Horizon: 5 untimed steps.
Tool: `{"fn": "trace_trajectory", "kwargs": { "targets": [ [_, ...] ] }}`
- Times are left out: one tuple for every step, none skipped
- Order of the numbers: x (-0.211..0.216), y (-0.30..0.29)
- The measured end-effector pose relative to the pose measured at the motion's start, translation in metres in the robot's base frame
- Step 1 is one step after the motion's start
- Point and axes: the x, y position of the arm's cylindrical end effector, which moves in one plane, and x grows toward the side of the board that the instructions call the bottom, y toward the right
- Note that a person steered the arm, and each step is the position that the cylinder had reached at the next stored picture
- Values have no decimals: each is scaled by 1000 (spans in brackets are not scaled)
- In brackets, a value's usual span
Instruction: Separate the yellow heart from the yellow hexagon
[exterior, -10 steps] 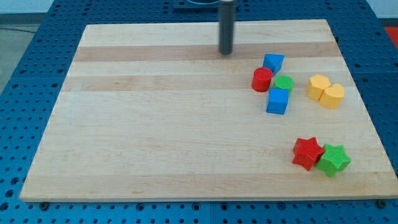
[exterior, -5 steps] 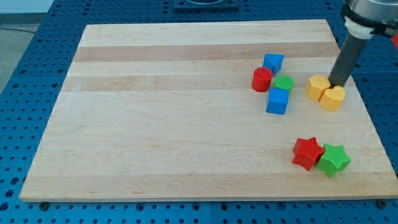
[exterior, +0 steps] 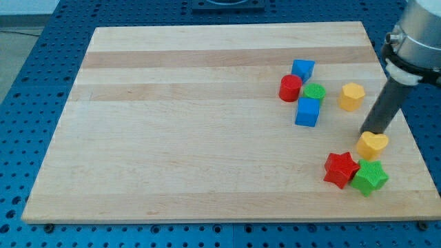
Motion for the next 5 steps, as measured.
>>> {"fn": "trace_trajectory", "kwargs": {
  "targets": [
    [18, 0],
    [18, 1],
    [-18, 47],
    [-53, 82],
    [-99, 70]
  ]
}}
